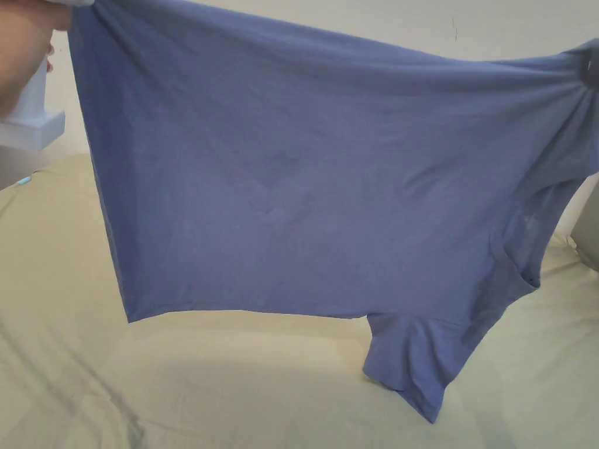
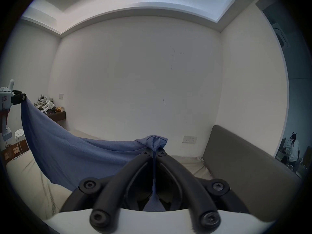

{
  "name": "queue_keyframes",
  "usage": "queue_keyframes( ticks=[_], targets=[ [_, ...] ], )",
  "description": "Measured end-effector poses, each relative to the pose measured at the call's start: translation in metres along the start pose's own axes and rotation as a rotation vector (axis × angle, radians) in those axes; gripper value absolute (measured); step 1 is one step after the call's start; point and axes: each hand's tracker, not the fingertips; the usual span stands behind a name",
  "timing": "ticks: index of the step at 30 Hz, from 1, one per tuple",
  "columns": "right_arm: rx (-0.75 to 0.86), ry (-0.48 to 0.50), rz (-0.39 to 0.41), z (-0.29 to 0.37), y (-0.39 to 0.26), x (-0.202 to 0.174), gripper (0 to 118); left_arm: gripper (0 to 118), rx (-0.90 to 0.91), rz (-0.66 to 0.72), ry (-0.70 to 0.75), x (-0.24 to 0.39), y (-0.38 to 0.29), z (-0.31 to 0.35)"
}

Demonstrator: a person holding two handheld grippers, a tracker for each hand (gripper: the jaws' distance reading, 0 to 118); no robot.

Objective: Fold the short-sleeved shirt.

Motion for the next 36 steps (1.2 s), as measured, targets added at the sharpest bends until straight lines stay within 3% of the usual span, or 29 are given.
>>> queue_keyframes(
  ticks=[6,10,16,19,25,32,36],
  targets=[
    [-0.116,0.044,-0.022,0.0,-0.08,-0.011,3,3,-0.123,0.056,-0.051,0.012,-0.08,0.02],
    [-0.227,0.104,-0.009,0.017,-0.154,-0.023,3,3,-0.221,-0.03,-0.07,0.017,-0.162,0.043],
    [-0.375,0.179,-0.005,0.097,-0.269,-0.056,3,3,-0.393,-0.035,-0.138,0.006,-0.288,0.115],
    [-0.474,0.206,-0.058,0.144,-0.318,-0.069,3,3,-0.485,-0.103,-0.157,0.001,-0.349,0.162],
    [-0.649,0.255,-0.067,0.225,-0.405,-0.087,3,3,-0.744,-0.184,-0.237,-0.015,-0.456,0.239],
    [-0.875,0.241,-0.079,0.285,-0.463,-0.079,3,3,-0.868,-0.351,-0.264,-0.034,-0.516,0.297],
    [-0.918,0.263,-0.107,0.308,-0.459,-0.061,3,3,-0.89,-0.318,-0.293,-0.057,-0.509,0.315]
  ],
)
